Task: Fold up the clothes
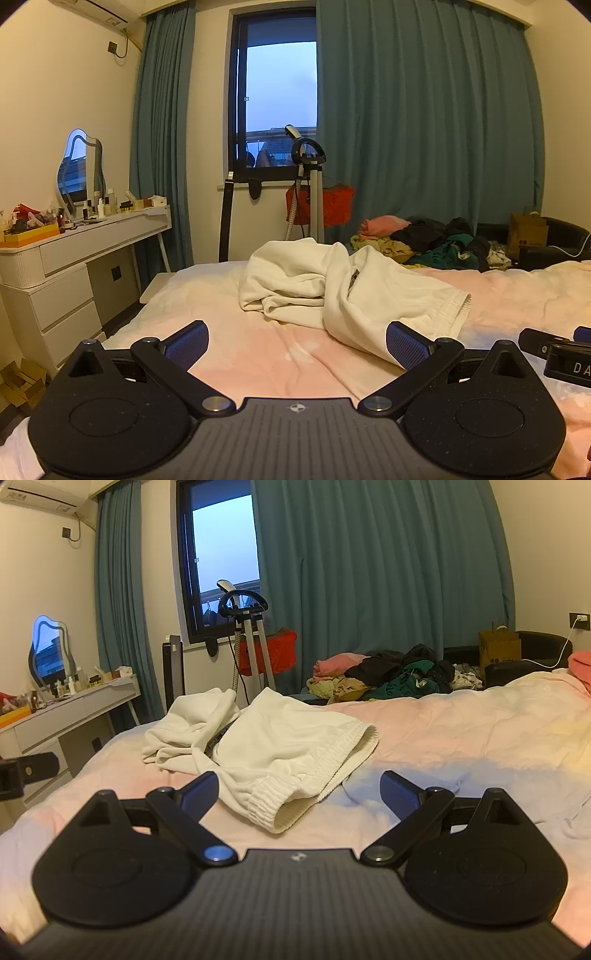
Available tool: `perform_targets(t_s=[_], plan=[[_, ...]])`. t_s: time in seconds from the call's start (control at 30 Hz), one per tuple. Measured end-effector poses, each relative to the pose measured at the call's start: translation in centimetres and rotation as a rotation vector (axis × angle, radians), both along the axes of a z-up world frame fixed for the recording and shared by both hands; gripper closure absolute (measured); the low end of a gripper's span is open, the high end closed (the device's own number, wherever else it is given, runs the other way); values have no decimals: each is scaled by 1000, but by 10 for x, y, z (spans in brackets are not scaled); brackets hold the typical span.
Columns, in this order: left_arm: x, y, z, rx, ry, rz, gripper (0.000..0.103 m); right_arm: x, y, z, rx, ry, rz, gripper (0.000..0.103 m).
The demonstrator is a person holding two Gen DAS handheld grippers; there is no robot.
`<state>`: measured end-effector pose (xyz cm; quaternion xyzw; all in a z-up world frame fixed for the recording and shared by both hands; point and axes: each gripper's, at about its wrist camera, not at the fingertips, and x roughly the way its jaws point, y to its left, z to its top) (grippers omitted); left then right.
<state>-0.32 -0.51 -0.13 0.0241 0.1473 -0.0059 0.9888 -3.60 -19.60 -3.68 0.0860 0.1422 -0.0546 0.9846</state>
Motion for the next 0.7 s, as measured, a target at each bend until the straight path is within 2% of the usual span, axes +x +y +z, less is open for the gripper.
perform_targets(t_s=[0.7], plan=[[0,1,-2,-3,12,-10,0,2,2,1,4,6,2,8]])
